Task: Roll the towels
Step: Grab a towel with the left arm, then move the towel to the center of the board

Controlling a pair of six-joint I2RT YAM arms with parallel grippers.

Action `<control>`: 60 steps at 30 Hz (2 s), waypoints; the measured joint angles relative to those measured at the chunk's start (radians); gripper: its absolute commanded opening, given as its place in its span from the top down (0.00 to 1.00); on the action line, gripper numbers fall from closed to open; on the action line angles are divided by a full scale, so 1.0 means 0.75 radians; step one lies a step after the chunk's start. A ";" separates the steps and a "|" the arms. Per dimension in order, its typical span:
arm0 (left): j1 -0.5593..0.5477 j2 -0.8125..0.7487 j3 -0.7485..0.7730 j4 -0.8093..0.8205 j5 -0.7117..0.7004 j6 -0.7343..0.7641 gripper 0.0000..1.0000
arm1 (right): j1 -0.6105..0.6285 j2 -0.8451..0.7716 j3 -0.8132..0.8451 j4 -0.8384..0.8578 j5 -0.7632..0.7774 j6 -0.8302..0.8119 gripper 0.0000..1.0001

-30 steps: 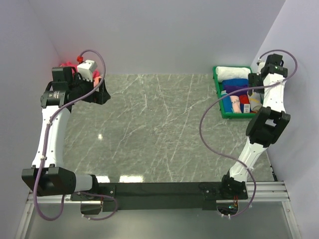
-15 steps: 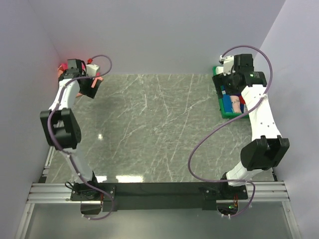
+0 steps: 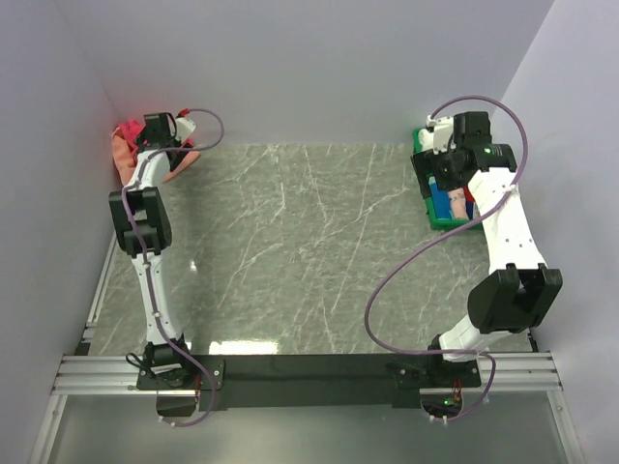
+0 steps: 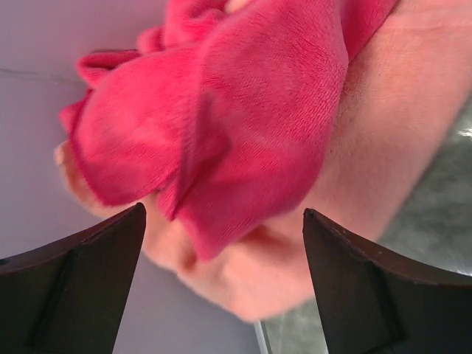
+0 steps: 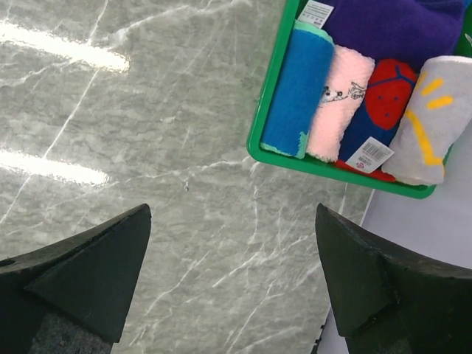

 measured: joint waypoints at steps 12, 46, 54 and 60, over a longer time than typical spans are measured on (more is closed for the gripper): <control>0.065 0.250 0.130 0.303 -0.052 0.182 0.78 | 0.000 -0.024 -0.087 -0.034 0.029 -0.002 0.01; -0.096 -1.193 -0.304 -0.595 1.284 -0.500 0.73 | 0.000 -0.169 -0.219 -0.092 -0.373 -0.030 0.00; -0.051 -1.055 -0.748 -0.833 1.358 -0.514 0.36 | 0.050 -0.155 -0.302 -0.122 -0.548 -0.050 0.01; 0.179 -1.043 -0.809 -0.867 1.326 -0.493 0.40 | 0.164 -0.158 -0.397 -0.106 -0.579 -0.042 0.23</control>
